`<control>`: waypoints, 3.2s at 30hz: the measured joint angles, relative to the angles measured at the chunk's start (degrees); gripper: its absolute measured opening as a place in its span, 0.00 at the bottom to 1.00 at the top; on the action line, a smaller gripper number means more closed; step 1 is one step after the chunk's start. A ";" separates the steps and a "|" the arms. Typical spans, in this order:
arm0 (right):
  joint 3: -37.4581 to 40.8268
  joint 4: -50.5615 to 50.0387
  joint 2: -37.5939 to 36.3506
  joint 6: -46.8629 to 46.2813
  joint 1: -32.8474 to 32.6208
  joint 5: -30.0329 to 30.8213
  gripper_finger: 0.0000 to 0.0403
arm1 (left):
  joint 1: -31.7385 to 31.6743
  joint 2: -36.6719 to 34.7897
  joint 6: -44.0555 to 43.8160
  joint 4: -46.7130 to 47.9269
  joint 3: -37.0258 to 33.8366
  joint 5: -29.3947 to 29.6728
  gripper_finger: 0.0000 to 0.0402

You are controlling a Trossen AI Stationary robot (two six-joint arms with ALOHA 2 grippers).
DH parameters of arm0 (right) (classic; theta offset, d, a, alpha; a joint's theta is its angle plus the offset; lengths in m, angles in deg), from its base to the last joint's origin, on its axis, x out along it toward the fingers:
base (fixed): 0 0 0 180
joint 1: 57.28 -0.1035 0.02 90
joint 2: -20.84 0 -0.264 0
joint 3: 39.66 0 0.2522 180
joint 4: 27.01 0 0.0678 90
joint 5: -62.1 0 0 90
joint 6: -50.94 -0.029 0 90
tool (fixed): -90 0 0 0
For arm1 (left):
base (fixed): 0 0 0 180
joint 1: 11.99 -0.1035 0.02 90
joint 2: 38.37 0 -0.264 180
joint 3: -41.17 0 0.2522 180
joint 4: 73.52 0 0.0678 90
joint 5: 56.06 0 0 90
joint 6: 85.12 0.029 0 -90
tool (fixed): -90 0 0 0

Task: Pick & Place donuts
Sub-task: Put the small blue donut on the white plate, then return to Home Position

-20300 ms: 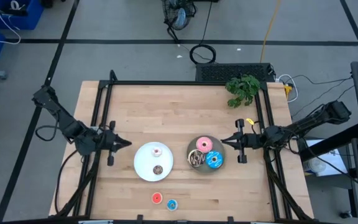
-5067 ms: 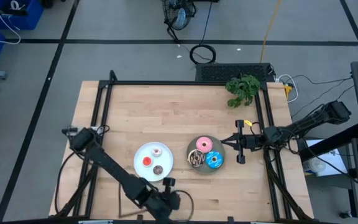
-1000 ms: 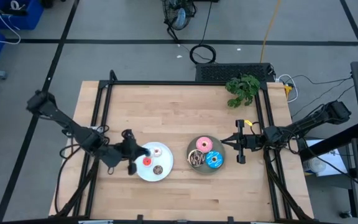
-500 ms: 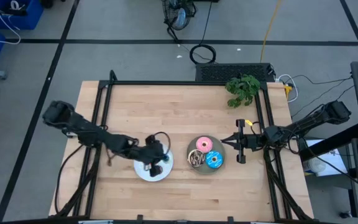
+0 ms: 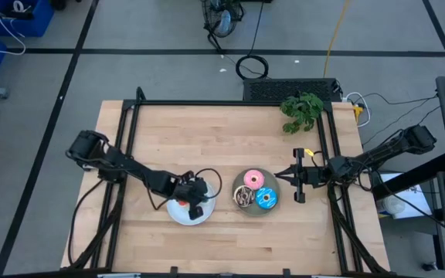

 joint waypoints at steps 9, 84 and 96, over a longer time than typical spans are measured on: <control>0.00 -0.02 0.02 0.00 -0.02 0.00 0.00 | 0.00 0.84 0.19 -1.37 0.04 -1.93 0.08; 8.28 -0.77 -8.26 -14.34 6.66 -1.85 0.00 | 9.90 -96.35 47.60 -6.39 -44.02 20.42 0.01; 8.39 -3.20 -6.08 -18.05 10.95 -10.62 0.00 | 9.68 -90.89 47.02 -6.08 -44.00 19.54 0.01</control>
